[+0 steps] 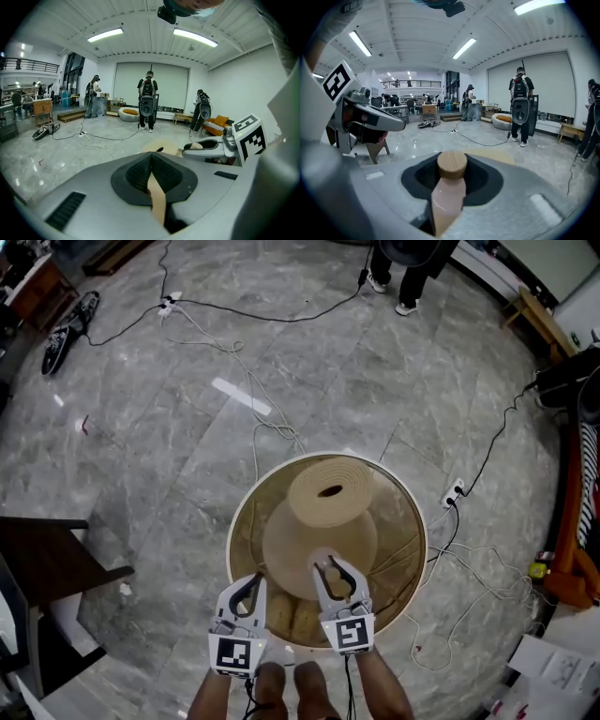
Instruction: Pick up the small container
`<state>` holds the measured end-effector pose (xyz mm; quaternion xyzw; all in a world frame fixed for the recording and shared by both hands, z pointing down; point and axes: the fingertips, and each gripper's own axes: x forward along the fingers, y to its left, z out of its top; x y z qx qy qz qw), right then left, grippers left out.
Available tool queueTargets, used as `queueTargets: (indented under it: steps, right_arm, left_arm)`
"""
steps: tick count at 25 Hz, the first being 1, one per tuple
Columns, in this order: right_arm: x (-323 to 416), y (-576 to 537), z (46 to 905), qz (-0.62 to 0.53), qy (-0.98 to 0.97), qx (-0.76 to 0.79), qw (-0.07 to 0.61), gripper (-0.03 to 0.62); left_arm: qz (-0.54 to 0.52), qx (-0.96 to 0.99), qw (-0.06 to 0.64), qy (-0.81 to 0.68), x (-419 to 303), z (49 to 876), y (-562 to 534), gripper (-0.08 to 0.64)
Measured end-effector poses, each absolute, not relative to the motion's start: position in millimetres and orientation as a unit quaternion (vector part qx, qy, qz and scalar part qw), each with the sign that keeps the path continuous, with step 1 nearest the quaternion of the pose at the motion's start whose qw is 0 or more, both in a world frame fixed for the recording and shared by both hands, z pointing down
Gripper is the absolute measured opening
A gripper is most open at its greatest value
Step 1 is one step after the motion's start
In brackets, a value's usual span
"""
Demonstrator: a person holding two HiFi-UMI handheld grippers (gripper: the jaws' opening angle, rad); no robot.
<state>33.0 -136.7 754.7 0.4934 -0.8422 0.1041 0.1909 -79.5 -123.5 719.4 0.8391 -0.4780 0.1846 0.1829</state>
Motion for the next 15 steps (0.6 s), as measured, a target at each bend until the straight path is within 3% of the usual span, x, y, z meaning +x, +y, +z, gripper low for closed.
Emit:
queueTargets:
  steps: [15]
  right_arm:
    - [49, -114, 590, 0.102, -0.834, 0.517, 0.165, 0.117]
  left_arm:
    - [0.172, 0.872, 0.091, -0.448, -65, 571, -117, 0.018]
